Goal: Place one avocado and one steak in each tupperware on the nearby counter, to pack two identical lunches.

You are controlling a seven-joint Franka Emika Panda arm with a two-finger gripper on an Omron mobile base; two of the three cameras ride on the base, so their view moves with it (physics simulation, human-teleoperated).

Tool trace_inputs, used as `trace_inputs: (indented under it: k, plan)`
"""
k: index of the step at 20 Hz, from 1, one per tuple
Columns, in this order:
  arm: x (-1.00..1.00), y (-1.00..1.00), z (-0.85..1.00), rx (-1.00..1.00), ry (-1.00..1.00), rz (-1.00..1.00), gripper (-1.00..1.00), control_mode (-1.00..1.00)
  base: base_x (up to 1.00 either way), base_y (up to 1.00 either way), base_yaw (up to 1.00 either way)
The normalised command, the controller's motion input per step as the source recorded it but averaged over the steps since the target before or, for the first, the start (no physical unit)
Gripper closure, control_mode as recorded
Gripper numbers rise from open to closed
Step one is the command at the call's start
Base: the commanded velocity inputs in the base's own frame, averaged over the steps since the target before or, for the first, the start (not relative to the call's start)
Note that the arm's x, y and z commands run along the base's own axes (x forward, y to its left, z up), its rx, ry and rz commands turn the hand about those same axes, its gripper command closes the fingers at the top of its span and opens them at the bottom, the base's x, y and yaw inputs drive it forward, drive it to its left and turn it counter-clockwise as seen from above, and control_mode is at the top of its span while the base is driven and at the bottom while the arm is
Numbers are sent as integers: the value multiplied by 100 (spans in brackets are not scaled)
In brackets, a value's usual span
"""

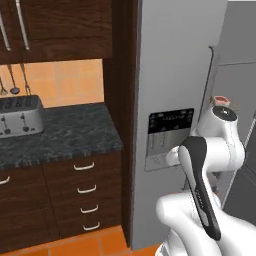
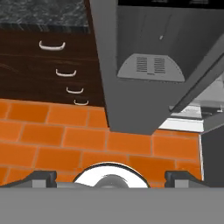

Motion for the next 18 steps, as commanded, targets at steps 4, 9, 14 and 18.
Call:
trace_inputs:
  k: [4, 9, 14, 18]
  plan:
    - [0, 0, 0, 0, 0, 0, -100, 100, 44, -100, 0]
    - [0, 0, 0, 0, 0, 0, -100, 100, 49, -94, 0]
    - [0, 0, 0, 0, 0, 0, -100, 100, 54, -63, 0]
    - [0, 0, 0, 0, 0, 0, -100, 100, 71, 19, 0]
